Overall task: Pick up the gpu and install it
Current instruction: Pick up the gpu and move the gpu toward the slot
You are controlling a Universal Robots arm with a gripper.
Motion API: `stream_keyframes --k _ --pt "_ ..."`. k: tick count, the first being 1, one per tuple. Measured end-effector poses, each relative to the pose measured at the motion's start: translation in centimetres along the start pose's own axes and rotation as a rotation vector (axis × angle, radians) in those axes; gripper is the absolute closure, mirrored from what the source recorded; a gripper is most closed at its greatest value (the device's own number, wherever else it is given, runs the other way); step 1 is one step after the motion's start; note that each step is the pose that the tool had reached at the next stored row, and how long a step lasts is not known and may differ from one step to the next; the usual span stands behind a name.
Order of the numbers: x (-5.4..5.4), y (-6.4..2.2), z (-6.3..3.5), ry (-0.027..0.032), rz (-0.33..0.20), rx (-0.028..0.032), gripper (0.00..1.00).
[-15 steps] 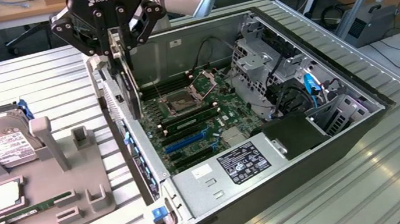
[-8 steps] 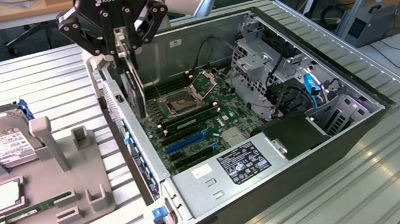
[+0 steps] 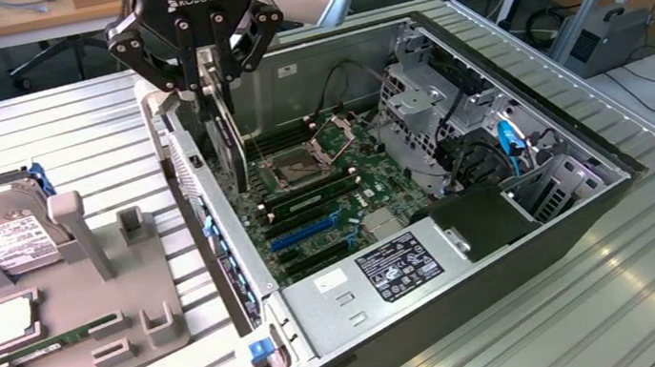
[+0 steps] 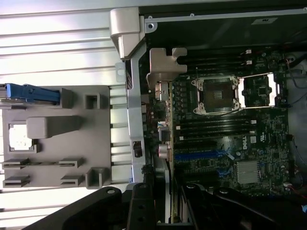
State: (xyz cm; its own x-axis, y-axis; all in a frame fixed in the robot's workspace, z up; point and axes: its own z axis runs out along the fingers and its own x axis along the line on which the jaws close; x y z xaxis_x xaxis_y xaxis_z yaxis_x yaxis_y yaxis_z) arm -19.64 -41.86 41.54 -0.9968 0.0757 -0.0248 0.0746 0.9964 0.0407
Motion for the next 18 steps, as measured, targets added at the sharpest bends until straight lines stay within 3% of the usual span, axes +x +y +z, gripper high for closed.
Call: stream_keyframes --k 18 --pt "-1.01 0.03 0.35 0.0 0.0 0.0009 0.73"
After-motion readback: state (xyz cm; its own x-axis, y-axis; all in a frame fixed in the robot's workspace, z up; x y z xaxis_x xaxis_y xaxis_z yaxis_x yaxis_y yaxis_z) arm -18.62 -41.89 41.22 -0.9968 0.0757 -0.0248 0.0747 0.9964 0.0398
